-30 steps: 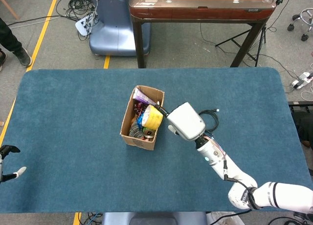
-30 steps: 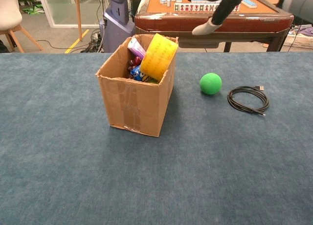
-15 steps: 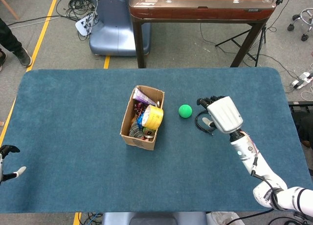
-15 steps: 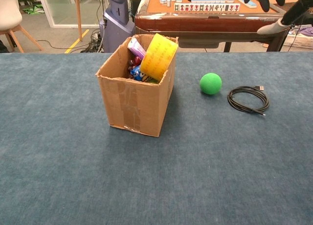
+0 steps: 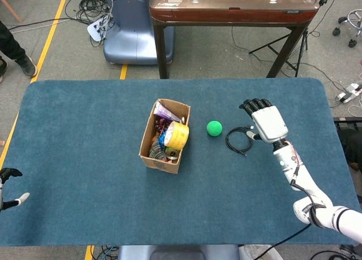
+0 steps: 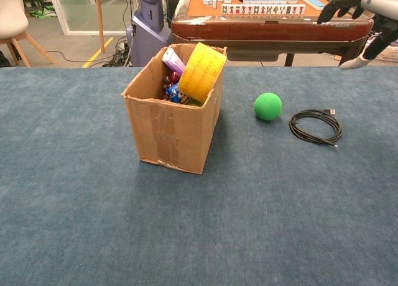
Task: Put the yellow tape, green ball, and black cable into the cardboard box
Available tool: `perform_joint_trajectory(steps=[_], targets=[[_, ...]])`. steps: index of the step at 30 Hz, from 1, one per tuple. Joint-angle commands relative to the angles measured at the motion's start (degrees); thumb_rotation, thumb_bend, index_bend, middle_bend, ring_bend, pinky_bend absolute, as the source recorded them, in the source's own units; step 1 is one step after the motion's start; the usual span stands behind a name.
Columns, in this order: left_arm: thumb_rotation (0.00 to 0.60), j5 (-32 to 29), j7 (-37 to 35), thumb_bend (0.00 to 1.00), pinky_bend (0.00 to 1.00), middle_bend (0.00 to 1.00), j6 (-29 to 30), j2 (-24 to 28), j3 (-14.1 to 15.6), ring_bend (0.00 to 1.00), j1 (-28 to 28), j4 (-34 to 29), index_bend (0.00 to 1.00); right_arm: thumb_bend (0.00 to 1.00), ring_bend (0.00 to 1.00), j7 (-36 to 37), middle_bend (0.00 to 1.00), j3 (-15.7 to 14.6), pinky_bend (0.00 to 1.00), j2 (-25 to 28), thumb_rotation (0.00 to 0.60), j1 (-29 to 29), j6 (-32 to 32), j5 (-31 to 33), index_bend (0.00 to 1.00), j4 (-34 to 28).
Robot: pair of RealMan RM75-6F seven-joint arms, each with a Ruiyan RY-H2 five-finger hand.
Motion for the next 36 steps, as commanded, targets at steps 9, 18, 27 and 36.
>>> perform_joint_trajectory(steps=[9,18,27,36], targets=[[0.600,-0.3,-0.5,0.07,0.62,0.43,0.1,0.3,-0.2,0.41,0.1,-0.1,0.43,0.00,0.14,-4.1,0.16,1.1,0.23,-7.2,0.600,6.7,-11.4,5.6,0.19,7.6],[0.600,-0.3,-1.4,0.07,0.62,0.43,0.7,0.8,-0.3,0.41,0.5,-0.4,0.43,0.00,0.14,-8.5,0.19,1.6,0.23,-12.5,0.600,10.4,-16.5,10.1,0.19,12.5],[0.600,-0.8,-2.2,0.07,0.62,0.43,0.5,1.2,-0.5,0.41,0.6,-0.5,0.43,0.00,0.14,-9.7,0.20,2.1,0.23,-17.6,0.600,13.3,-20.9,14.0,0.19,18.2],[0.600,-0.8,-2.5,0.06,0.62,0.43,0.7,1.4,-0.5,0.41,0.8,-0.6,0.43,0.01,0.14,-9.4,0.22,2.0,0.23,-21.7,0.600,15.1,-23.6,15.4,0.19,24.1]])
